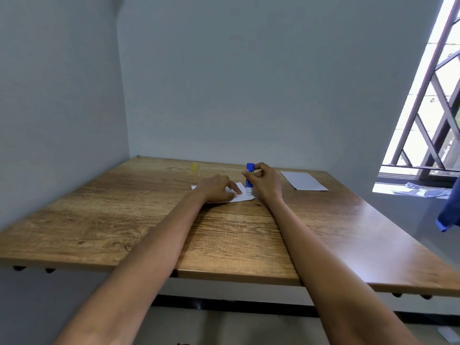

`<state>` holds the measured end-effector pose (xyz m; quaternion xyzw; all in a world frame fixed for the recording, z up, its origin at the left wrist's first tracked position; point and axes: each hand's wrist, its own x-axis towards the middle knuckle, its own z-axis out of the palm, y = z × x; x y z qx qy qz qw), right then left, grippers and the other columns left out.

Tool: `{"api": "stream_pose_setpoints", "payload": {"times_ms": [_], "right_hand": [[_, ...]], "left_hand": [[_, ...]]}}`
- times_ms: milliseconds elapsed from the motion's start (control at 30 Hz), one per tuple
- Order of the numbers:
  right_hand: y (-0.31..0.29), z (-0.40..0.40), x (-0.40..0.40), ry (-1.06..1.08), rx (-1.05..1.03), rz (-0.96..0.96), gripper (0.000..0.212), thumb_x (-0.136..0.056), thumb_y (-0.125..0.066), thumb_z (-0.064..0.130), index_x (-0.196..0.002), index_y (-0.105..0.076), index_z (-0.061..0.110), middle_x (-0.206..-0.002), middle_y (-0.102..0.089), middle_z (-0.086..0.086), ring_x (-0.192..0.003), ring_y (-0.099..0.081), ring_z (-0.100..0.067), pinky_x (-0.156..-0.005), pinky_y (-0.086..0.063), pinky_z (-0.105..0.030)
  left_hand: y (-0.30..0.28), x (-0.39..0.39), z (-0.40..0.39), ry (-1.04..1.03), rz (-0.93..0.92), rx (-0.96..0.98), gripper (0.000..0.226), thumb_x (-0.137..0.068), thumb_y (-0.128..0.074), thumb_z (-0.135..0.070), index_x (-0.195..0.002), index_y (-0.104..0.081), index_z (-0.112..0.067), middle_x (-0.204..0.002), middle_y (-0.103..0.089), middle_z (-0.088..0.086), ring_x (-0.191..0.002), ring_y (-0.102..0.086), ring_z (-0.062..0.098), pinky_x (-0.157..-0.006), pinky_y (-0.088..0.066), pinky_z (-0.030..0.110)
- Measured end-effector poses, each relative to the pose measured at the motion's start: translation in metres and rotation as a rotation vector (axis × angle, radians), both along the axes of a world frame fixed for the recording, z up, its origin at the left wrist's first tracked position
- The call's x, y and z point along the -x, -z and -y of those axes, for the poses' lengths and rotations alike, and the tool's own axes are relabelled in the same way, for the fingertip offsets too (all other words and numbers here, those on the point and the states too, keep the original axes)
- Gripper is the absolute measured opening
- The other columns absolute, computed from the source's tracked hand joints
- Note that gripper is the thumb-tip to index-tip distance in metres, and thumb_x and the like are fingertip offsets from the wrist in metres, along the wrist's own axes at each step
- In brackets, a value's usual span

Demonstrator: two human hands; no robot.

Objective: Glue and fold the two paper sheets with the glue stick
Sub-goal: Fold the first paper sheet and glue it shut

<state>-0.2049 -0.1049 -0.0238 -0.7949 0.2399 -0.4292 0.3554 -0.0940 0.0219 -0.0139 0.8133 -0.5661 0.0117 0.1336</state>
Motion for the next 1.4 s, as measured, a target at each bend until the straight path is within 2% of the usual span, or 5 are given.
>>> {"api": "stream_pose_setpoints", "payload": {"times_ms": [567, 800, 900, 1067, 1400], "right_hand": [[0.0, -0.005, 0.023, 0.052, -0.06, 0.098, 0.02, -0.078, -0.072, 0.041, -0.086, -0.06, 0.027, -0.065, -0.058, 0.011, -0.059, -0.052, 0.0, -0.054, -0.036, -0.017], [-0.003, 0.005, 0.017, 0.128, -0.185, 0.238, 0.028, -0.08, -0.07, 0.043, -0.094, -0.063, 0.02, -0.083, -0.064, 0.003, -0.077, -0.056, -0.01, -0.061, -0.037, -0.018], [-0.002, 0.008, 0.011, 0.109, -0.176, 0.225, 0.031, -0.08, -0.07, 0.044, -0.096, -0.064, 0.018, -0.082, -0.065, 0.003, -0.073, -0.056, -0.008, -0.06, -0.038, -0.019], [-0.002, 0.01, -0.003, 0.054, -0.118, 0.165, 0.029, -0.08, -0.07, 0.043, -0.095, -0.063, 0.019, -0.076, -0.062, 0.007, -0.066, -0.054, -0.002, -0.058, -0.037, -0.017], [-0.005, 0.022, -0.022, 0.035, -0.057, 0.151, 0.019, -0.079, -0.072, 0.041, -0.087, -0.06, 0.028, -0.066, -0.058, 0.015, -0.058, -0.055, 0.006, -0.051, -0.038, -0.008]], "left_hand": [[-0.007, 0.01, -0.004, -0.071, 0.024, -0.016, 0.034, -0.089, -0.053, -0.032, -0.121, -0.062, -0.033, -0.13, -0.054, 0.007, -0.119, -0.05, 0.022, -0.09, -0.042, 0.035], [-0.019, 0.021, 0.007, -0.175, 0.087, -0.104, 0.033, -0.094, -0.047, -0.024, -0.123, -0.062, -0.02, -0.134, -0.056, 0.006, -0.119, -0.054, 0.025, -0.097, -0.044, 0.036], [-0.034, 0.014, 0.002, -0.118, 0.021, -0.134, 0.04, -0.092, -0.054, -0.027, -0.132, -0.053, -0.021, -0.142, -0.047, 0.002, -0.129, -0.045, 0.022, -0.107, -0.036, 0.037], [-0.039, 0.001, -0.016, 0.093, -0.175, -0.494, 0.063, -0.091, -0.052, -0.048, -0.148, -0.027, -0.031, -0.158, -0.018, -0.001, -0.145, -0.017, 0.021, -0.118, -0.015, 0.043], [-0.018, -0.001, -0.001, -0.001, 0.048, -0.43, 0.07, -0.089, -0.029, -0.068, -0.149, -0.014, -0.036, -0.161, -0.008, 0.0, -0.148, -0.007, 0.021, -0.117, 0.0, 0.053]]}}
